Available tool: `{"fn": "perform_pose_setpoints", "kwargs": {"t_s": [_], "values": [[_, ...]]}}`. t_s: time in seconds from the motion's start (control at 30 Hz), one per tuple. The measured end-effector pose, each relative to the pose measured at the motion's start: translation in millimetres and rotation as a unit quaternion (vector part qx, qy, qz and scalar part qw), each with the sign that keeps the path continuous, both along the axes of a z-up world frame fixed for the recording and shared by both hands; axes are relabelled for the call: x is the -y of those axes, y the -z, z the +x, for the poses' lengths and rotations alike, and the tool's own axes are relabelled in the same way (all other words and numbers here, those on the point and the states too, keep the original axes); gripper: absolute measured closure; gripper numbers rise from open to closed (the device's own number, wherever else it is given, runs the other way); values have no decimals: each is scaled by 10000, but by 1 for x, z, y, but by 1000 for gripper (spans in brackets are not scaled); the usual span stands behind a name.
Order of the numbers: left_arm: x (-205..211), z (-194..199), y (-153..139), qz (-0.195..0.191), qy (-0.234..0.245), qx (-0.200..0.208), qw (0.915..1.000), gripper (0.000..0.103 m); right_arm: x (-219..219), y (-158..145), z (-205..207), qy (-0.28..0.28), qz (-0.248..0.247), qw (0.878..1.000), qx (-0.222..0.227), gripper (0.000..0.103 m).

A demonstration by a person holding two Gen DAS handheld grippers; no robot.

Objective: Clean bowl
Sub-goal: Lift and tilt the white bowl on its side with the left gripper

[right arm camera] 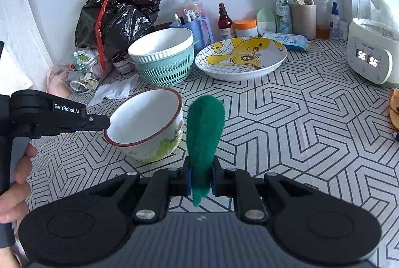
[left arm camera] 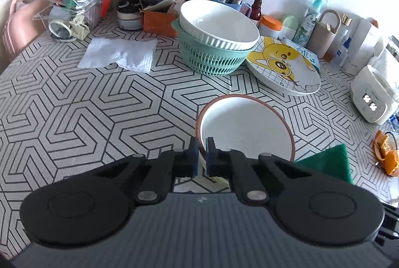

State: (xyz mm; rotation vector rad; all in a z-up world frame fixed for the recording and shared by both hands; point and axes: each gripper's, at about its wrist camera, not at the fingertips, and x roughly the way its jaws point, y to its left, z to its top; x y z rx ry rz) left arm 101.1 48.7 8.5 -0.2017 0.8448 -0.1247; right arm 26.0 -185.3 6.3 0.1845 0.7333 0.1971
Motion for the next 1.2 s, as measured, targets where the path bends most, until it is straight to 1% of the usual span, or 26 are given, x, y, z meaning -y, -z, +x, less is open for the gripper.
{"fn": "perform_pose_setpoints", "kwargs": {"t_s": [0.07, 0.13, 0.2, 0.23, 0.27, 0.37, 0.43, 0.47, 0.5, 0.57, 0.67, 0.73, 0.87, 0.93, 1.13, 1.2], "values": [[0, -1, 1, 5, 29, -16, 10000, 94, 1, -1, 1, 33, 4, 10000, 26, 89], [2, -1, 3, 43, 35, -76, 10000, 85, 1, -1, 2, 35, 20, 10000, 20, 89], [5, 3, 7, 91, 45, -247, 9996, 62, 1, 0, 4, 31, 44, 10000, 5, 89], [5, 6, 10, 21, 50, -342, 9994, 60, 0, 1, 5, 26, 54, 10000, -1, 89], [5, 8, 13, -102, 56, -441, 9990, 60, 0, 2, 5, 24, 56, 10000, -2, 89], [3, 11, 17, -338, 19, -504, 9982, 60, 0, 4, 5, 47, 71, 10000, 3, 89], [2, 17, 21, -538, -51, -541, 9971, 69, 1, 5, 5, 63, 100, 9999, -9, 89], [2, 19, 23, -582, -84, -549, 9968, 79, 2, 6, 5, 72, 119, 9999, -10, 89], [3, 19, 24, -506, -120, -511, 9973, 87, 2, 6, 5, 82, 141, 9999, -12, 89], [4, 19, 26, -328, -172, -416, 9984, 91, 5, 7, 6, 100, 196, 9998, -11, 89], [4, 20, 28, -249, -204, -404, 9987, 95, 8, 8, 7, 121, 301, 9995, 11, 89], [1, 23, 29, -233, -200, -428, 9986, 95, 9, 9, 8, 131, 383, 9992, 30, 89], [-11, 26, 34, -455, -258, -537, 9972, 95, 10, 10, 12, 115, 563, 9983, 56, 89], [-15, 26, 36, -502, -204, -545, 9970, 94, 9, 10, 14, 78, 659, 9978, 63, 89], [-12, 21, 38, -224, 44, -473, 9986, 91, -2, 4, 16, -24, 744, 9970, 201, 89], [-12, 19, 39, -125, 124, -470, 9987, 87, -6, 1, 16, -84, 725, 9970, 246, 89]]}}
